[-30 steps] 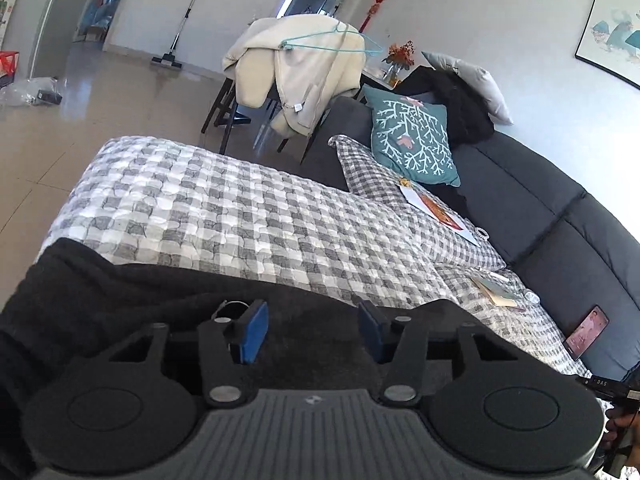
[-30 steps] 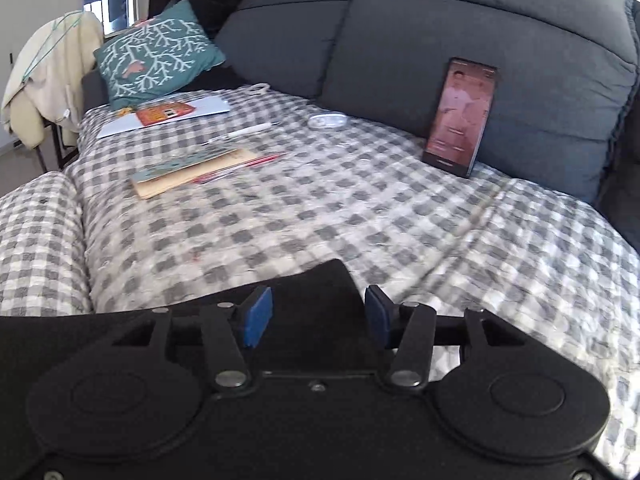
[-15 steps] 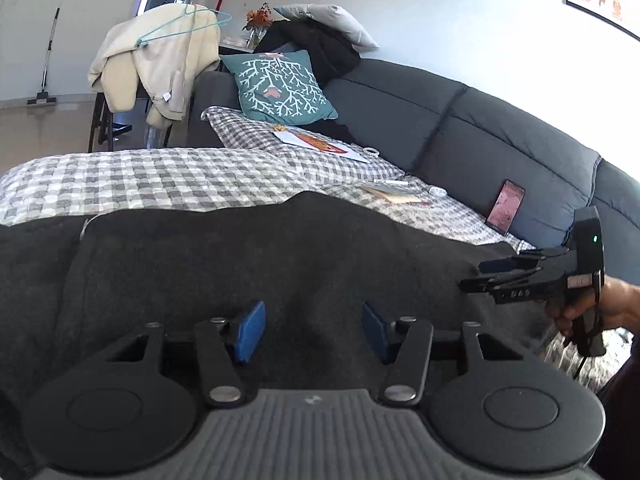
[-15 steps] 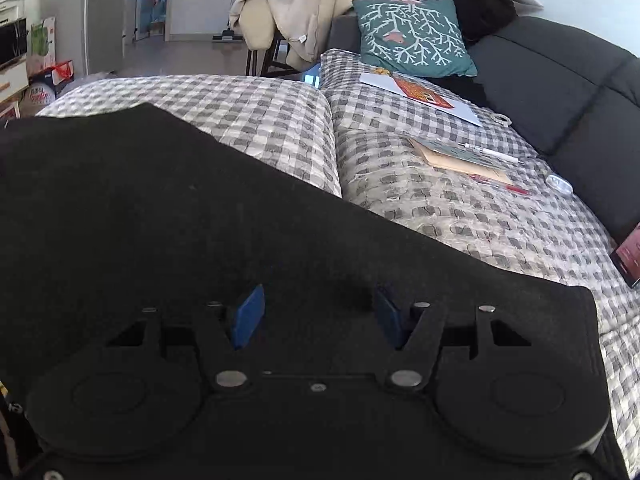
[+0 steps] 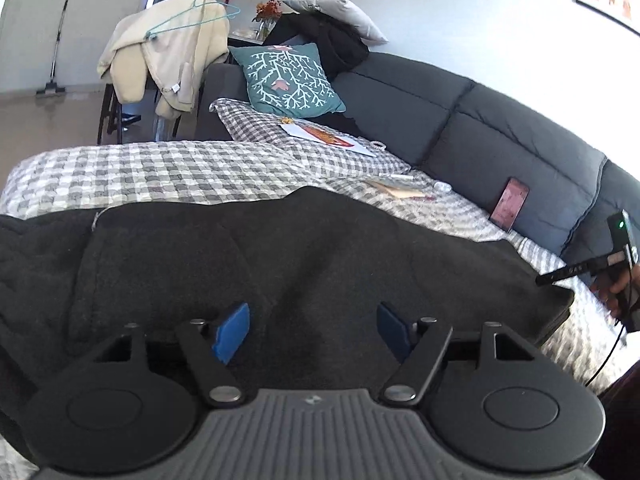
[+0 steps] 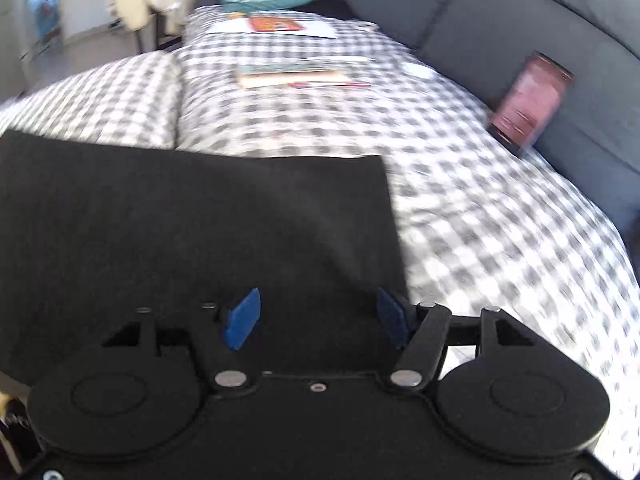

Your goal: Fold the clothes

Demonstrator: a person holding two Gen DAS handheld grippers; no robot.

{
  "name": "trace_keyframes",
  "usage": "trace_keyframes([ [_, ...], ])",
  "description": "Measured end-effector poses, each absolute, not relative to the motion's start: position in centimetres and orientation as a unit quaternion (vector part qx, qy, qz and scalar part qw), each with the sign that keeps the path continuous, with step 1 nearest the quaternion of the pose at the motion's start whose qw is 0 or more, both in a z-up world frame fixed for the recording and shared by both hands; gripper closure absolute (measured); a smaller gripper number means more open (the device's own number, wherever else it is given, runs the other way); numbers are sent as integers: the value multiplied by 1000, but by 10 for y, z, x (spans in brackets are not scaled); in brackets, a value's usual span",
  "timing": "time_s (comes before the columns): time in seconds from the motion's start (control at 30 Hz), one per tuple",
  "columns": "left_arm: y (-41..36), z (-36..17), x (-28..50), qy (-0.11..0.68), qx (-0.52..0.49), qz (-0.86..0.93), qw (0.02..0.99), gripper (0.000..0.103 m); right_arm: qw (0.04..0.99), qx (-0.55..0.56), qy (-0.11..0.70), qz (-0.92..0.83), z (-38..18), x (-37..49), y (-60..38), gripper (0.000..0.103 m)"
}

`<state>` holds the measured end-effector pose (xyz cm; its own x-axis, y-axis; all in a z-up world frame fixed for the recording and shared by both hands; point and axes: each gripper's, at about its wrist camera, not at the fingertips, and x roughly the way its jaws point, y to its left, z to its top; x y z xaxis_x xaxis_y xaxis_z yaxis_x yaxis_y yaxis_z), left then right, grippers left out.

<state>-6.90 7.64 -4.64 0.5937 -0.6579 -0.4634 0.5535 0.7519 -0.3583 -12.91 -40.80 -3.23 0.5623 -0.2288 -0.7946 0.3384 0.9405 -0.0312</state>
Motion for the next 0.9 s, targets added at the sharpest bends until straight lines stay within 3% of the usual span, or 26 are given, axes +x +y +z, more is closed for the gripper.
trace_keyframes([
  [0.17,69,-38,-62,297,-109,-343,884,31,842,155,490,-162,-26,-150,-437,32],
  [0.43,54,-36,-62,304,-99,-358,877,30,810,307,489,-107,-54,-184,-450,37],
  [0.5,53,-38,-63,308,-96,-357,877,29,816,305,476,-117,-53,-183,-452,41],
  [0.57,55,-38,-63,314,-97,-353,876,29,824,294,466,-135,-53,-182,-448,69],
  [0.63,59,-40,-61,322,-104,-350,874,29,833,286,453,-139,-48,-183,-445,76],
  [0.9,72,-49,-48,371,-170,-352,842,29,907,191,364,-89,14,-166,-387,82],
])
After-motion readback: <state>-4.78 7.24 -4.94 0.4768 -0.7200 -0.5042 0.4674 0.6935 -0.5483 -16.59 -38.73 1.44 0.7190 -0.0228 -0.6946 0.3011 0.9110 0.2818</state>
